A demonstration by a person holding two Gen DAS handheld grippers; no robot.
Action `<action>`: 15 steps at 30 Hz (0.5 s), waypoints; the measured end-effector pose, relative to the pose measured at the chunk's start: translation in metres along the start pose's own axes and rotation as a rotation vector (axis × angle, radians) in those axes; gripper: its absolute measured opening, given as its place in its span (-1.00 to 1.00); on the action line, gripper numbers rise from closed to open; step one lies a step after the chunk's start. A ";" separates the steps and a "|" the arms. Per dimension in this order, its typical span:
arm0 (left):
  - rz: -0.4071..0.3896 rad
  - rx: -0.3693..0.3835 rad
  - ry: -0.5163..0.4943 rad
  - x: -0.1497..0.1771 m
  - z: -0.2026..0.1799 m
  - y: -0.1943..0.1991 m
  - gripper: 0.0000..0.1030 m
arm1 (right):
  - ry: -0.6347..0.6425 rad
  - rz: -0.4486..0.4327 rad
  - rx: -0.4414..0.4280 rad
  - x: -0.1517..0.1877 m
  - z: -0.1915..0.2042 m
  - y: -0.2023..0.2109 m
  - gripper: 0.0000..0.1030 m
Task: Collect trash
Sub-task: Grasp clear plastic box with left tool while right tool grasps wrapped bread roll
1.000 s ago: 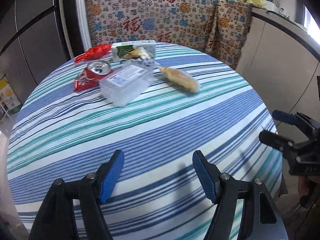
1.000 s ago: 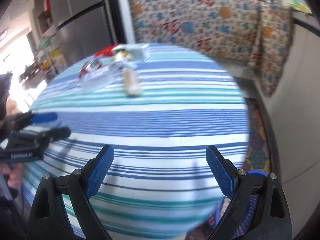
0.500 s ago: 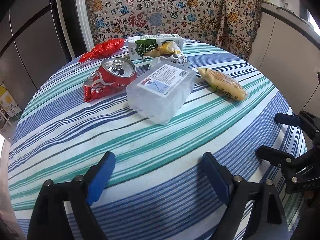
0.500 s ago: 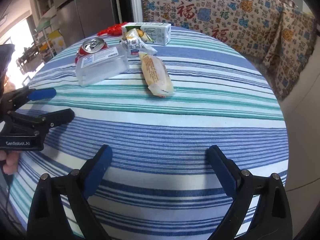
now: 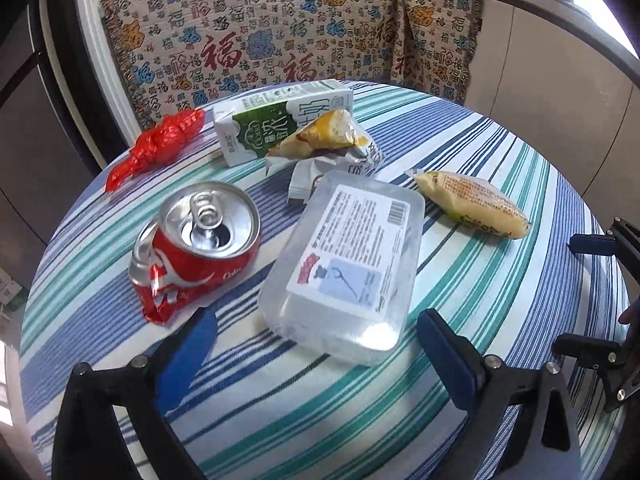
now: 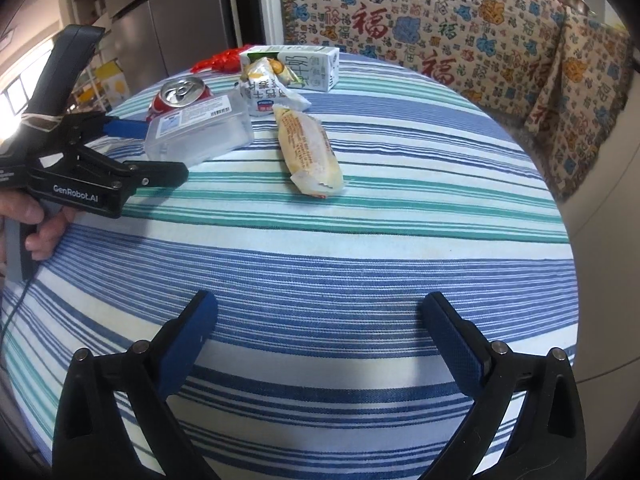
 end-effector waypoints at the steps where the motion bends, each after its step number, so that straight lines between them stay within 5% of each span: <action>1: -0.004 0.010 -0.011 -0.002 -0.003 0.000 0.98 | 0.000 0.000 0.000 0.000 0.000 0.000 0.99; 6: -0.027 0.082 -0.023 -0.004 -0.014 0.004 0.97 | 0.000 0.000 0.000 0.000 0.000 0.000 0.99; 9: -0.029 0.070 -0.010 0.001 -0.016 0.006 0.28 | 0.001 0.000 0.000 0.000 0.000 0.000 0.99; 15: -0.018 -0.002 0.162 0.032 -0.001 0.032 0.27 | -0.001 -0.001 0.000 -0.001 0.000 -0.001 0.99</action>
Point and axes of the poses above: each gripper's, at about its wrist camera, not at the fingertips, and y roughly against the way its jaws point, z to its left, x to its underside, the point moved 6 cm from there along -y, roughly the way its jaws point, and after that the axes turned 12 degrees about y, right-handed, at the moved point
